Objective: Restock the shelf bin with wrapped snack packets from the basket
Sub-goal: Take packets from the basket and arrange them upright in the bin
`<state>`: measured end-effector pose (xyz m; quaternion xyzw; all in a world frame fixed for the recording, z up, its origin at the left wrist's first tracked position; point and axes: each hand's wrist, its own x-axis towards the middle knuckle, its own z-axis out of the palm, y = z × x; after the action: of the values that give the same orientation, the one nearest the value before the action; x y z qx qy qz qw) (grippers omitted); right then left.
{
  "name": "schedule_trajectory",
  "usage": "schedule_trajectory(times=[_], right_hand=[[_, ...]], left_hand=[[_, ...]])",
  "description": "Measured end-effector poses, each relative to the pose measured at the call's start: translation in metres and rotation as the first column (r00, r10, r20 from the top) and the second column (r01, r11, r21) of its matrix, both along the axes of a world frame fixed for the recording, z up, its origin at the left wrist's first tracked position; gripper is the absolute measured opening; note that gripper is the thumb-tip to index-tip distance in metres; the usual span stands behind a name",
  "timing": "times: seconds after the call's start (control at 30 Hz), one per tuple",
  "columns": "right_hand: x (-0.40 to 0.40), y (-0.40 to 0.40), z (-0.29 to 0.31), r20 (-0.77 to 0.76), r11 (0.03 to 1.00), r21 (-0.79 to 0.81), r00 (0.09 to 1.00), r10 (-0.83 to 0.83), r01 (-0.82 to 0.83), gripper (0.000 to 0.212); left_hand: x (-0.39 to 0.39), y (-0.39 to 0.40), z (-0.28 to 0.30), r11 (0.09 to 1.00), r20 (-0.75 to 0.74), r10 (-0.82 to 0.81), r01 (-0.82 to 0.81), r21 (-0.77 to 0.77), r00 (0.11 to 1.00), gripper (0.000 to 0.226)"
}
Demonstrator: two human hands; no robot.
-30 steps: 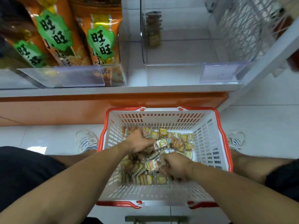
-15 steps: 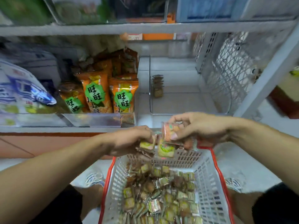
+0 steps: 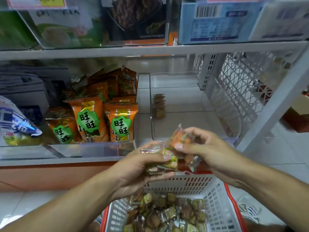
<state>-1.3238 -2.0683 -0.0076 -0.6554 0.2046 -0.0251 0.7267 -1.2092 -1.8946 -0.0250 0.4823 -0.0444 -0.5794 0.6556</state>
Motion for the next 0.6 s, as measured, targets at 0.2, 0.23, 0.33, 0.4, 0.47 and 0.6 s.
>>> schedule_trajectory(times=[0.2,0.23,0.33,0.4,0.47,0.6], right_hand=[[-0.012,0.005,-0.01,0.333,0.699,-0.692,0.939,0.085,0.182,0.044],[-0.014,0.008,-0.011,0.301,0.683,-0.721,0.942,0.152,0.12,0.053],[-0.018,0.012,-0.013,0.2,0.631,-0.775,0.942,0.269,-0.016,0.07],[-0.019,0.013,-0.011,0.172,0.589,-0.807,0.932,0.318,-0.052,0.069],[-0.019,0.014,-0.009,0.157,0.558,-0.827,0.921,0.357,-0.076,0.063],[-0.019,0.008,-0.009,0.119,0.566,-0.816,0.921,0.371,-0.122,0.059]], left_hand=[[-0.003,-0.003,0.006,0.982,-0.169,0.116,-0.138,-0.127,0.979,0.041],[-0.002,-0.002,0.007,0.977,-0.162,0.125,-0.15,-0.15,0.979,0.041],[0.0,0.001,0.01,0.972,-0.123,0.126,-0.148,-0.183,0.984,0.037],[0.0,0.003,0.01,0.973,-0.085,0.121,-0.135,-0.185,0.989,0.036],[0.0,0.004,0.008,0.979,-0.054,0.129,-0.136,-0.154,0.99,0.042],[0.001,0.005,0.002,0.983,-0.035,0.154,-0.157,-0.094,0.987,0.061]])
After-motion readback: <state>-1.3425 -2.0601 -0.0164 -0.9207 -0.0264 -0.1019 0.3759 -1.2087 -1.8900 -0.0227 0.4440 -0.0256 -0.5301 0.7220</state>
